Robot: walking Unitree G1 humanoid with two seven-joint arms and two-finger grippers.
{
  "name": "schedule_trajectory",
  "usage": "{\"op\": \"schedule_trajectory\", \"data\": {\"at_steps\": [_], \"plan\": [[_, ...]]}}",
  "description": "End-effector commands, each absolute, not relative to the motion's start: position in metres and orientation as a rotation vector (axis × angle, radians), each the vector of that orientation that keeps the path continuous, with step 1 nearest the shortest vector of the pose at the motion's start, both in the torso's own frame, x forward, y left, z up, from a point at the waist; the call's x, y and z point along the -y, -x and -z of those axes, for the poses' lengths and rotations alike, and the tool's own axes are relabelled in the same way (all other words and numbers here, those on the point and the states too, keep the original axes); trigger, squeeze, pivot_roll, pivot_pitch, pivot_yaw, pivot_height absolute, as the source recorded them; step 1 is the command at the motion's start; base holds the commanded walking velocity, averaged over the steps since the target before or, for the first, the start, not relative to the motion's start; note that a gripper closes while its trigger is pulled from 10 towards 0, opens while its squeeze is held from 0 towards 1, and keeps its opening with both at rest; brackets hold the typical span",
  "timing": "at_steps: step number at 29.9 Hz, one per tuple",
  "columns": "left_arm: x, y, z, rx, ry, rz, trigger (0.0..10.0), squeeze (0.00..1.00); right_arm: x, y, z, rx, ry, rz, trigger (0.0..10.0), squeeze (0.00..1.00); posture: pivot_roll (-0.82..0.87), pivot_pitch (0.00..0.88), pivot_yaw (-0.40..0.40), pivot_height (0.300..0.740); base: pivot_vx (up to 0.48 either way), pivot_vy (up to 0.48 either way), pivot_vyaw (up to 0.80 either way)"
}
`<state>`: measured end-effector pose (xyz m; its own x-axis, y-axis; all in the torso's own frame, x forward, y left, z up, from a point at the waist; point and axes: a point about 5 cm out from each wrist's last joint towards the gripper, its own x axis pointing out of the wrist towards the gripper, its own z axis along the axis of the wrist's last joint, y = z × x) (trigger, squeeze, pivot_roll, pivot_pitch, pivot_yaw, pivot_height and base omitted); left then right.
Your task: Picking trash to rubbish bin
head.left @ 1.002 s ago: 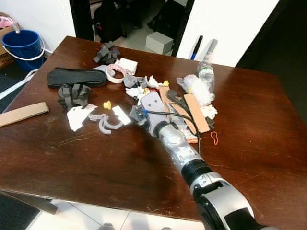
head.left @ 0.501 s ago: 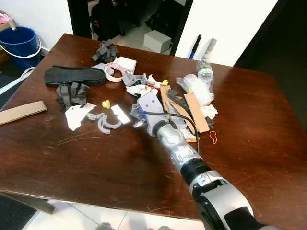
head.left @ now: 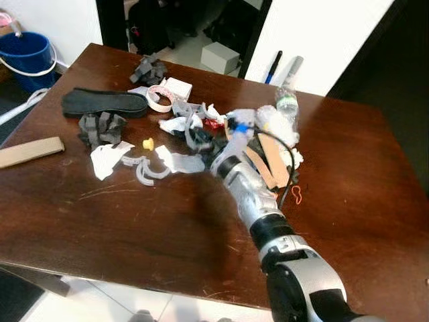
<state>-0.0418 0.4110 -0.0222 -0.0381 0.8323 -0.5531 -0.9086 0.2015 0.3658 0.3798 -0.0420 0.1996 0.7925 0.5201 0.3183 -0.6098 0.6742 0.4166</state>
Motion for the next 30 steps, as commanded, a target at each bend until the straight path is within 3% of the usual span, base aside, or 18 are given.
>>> {"op": "schedule_trajectory", "data": {"at_steps": [1, 2, 3, 5, 8, 11, 12, 15, 16, 19, 20, 26, 28, 30], "plan": [[-0.412, 0.046, 0.020, -0.749, 0.127, -1.438, 10.0, 0.00, 0.033, -0.377, -0.200, 0.175, -0.606, -0.661, 0.0, 0.00, 0.26, 0.176, -0.164, 0.740, 0.000, 0.000, 0.00], [-0.429, 0.031, 0.004, -0.625, 0.098, -1.424, 10.0, 0.00, 0.034, -0.378, -0.203, 0.183, -0.631, -0.664, 0.0, 0.00, 0.26, 0.172, -0.163, 0.740, 0.000, 0.000, 0.00], [-0.429, 0.031, 0.004, -0.625, 0.098, -1.424, 10.0, 0.00, 0.034, -0.378, -0.203, 0.183, -0.631, -0.664, 0.0, 0.00, 0.26, 0.172, -0.163, 0.740, 0.000, 0.000, 0.00], [-0.455, -0.004, -0.029, -0.406, 0.037, -1.340, 10.0, 0.00, 0.036, -0.379, -0.207, 0.199, -0.684, -0.673, 0.0, 0.00, 0.26, 0.170, -0.163, 0.740, 0.000, 0.000, 0.00], [-0.466, -0.028, -0.050, -0.285, 0.005, -1.259, 10.0, 0.00, 0.038, -0.379, -0.209, 0.209, -0.717, -0.679, 0.0, 0.00, 0.26, 0.166, -0.160, 0.740, 0.000, 0.000, 0.00], [-0.478, -0.101, -0.117, 0.037, -0.061, -0.988, 10.0, 0.00, 0.044, -0.380, -0.217, 0.245, -0.820, -0.706, 0.0, 0.00, 0.25, 0.151, -0.146, 0.740, 0.000, 0.000, 0.00], [-0.477, -0.113, -0.129, 0.089, -0.072, -0.934, 10.0, 0.00, 0.046, -0.380, -0.218, 0.253, -0.836, -0.712, 0.0, 0.00, 0.25, 0.151, -0.146, 0.740, 0.000, 0.000, 0.00], [-0.469, -0.135, -0.149, 0.173, -0.083, -0.810, 10.0, 0.00, 0.049, -0.379, -0.221, 0.264, -0.864, -0.725, 0.0, 0.00, 0.25, 0.148, -0.142, 0.740, 0.000, 0.000, 0.00], [-0.457, -0.156, -0.166, 0.247, -0.080, -0.662, 10.0, 0.00, 0.053, -0.379, -0.224, 0.280, -0.904, -0.741, 0.0, 0.00, 0.24, 0.141, -0.137, 0.740, 0.000, 0.000, 0.00], [-0.441, -0.173, -0.180, 0.299, -0.077, -0.521, 10.0, 0.00, 0.057, -0.378, -0.226, 0.295, -0.941, -0.756, 0.0, 0.00, 0.24, 0.138, -0.134, 0.740, 0.000, 0.000, 0.00], [-0.425, -0.185, -0.192, 0.332, -0.081, -0.409, 10.0, 0.00, 0.060, -0.378, -0.228, 0.310, -0.968, -0.768, 0.0, 0.00, 0.24, 0.134, -0.131, 0.740, 0.000, 0.000, 0.00], [-0.388, -0.207, -0.204, 0.364, -0.073, -0.150, 10.0, 0.00, 0.070, -0.376, -0.235, 0.353, -1.041, -0.798, 0.0, 0.00, 0.23, 0.135, -0.128, 0.740, 0.000, 0.000, 0.00], [-0.362, -0.222, -0.203, 0.330, -0.070, 0.010, 10.0, 0.00, 0.076, -0.374, -0.242, 0.388, -1.060, -0.835, 0.0, 0.00, 0.22, 0.142, -0.126, 0.740, 0.000, 0.000, 0.00], [-0.357, -0.225, -0.203, 0.323, -0.068, 0.034, 10.0, 0.00, 0.077, -0.373, -0.243, 0.393, -1.060, -0.846, 0.0, 0.00, 0.22, 0.146, -0.127, 0.740, 0.000, 0.000, 0.00]]}}
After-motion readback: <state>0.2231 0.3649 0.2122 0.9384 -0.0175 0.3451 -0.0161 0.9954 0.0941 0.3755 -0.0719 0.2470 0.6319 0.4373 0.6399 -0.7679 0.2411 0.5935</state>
